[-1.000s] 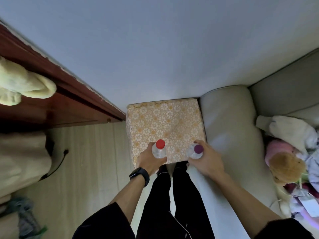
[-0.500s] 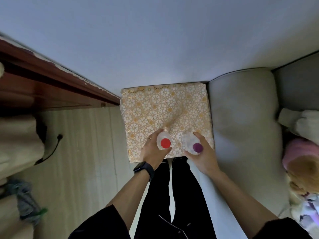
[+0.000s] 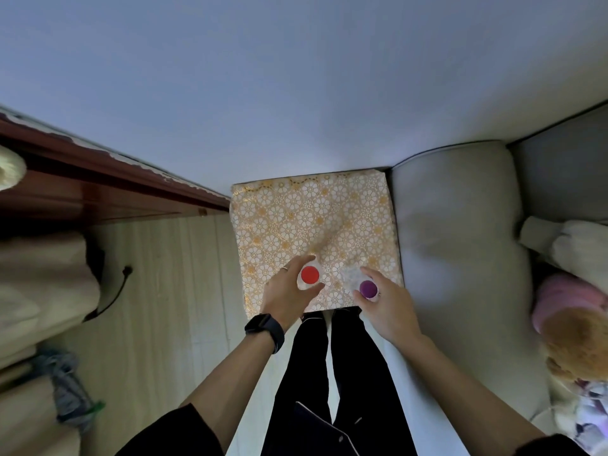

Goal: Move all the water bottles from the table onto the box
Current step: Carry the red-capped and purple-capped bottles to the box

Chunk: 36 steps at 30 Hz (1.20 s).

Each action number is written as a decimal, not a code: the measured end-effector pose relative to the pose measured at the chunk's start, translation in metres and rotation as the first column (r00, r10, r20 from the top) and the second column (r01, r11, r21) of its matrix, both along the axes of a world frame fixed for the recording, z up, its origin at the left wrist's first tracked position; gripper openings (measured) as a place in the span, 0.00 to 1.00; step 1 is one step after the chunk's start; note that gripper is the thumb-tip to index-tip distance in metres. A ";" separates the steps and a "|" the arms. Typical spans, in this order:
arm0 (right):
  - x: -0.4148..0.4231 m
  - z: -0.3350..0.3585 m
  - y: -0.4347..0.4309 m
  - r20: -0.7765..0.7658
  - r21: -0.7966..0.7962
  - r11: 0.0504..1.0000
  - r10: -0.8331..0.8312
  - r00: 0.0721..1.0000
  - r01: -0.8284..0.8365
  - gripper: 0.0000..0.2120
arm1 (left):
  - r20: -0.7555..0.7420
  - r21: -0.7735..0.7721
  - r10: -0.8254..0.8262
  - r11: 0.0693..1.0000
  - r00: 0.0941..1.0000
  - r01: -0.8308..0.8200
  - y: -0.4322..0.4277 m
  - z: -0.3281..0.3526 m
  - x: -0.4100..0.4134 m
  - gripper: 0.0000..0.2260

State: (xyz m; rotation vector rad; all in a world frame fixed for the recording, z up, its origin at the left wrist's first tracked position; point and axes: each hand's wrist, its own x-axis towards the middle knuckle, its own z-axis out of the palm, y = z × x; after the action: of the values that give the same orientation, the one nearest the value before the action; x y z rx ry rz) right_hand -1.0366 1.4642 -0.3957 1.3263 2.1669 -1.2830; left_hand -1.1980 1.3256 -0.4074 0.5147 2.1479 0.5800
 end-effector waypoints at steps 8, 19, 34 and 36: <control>-0.037 0.015 0.075 -0.058 0.088 0.985 -0.145 0.988 0.150 0.20 | -0.057 0.133 0.100 0.987 0.993 -0.091 0.097 0.008 -0.028 0.27; -0.105 -0.018 0.177 -0.128 0.217 0.973 -0.052 0.990 0.079 0.23 | -0.059 0.293 0.301 0.917 0.952 -0.272 0.205 -0.023 -0.040 0.26; -0.110 -0.038 0.179 -0.124 0.074 0.973 -0.208 0.970 0.218 0.22 | -0.145 0.247 0.203 0.955 0.968 -0.163 0.205 -0.039 -0.036 0.30; -0.109 -0.040 0.180 -0.142 0.061 0.982 -0.167 0.976 0.177 0.21 | -0.167 0.243 0.209 0.956 0.963 -0.165 0.201 -0.041 -0.036 0.33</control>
State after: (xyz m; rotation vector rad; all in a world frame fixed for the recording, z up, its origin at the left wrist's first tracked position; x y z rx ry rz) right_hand -1.1456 1.6443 -0.4353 1.5260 2.2508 -1.4087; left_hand -1.2338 1.5269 -0.4484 0.5091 2.3436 0.9240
